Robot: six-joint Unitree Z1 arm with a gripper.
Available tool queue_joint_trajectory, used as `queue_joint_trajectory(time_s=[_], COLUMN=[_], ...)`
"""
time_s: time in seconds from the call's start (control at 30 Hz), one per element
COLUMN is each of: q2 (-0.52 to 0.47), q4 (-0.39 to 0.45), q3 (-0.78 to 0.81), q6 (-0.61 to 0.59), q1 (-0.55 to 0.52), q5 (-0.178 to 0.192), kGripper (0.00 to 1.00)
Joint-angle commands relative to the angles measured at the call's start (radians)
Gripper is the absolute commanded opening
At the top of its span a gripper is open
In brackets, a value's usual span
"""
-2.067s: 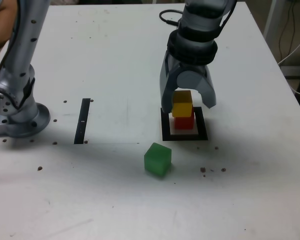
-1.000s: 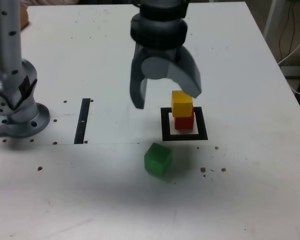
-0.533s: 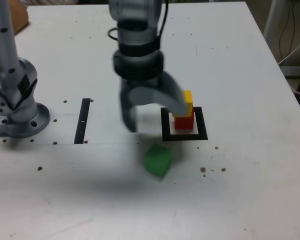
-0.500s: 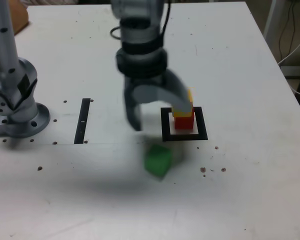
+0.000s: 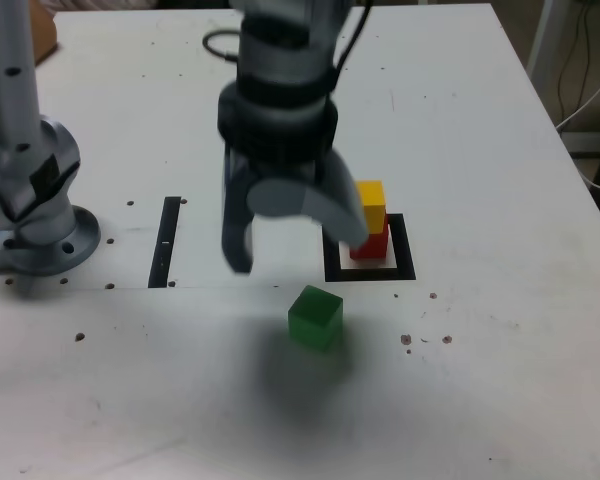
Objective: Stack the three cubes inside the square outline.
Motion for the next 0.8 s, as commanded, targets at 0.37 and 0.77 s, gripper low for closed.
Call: queue_joint_trajectory(time_s=[0.37, 0.77], q2=[0.055, 0.097], q4=[-0.15, -0.177], q3=[0.077, 0.085], q6=[-0.046, -0.045], q1=[-0.054, -0.054], q5=[-0.021, -0.026], kGripper=[0.97, 0.94])
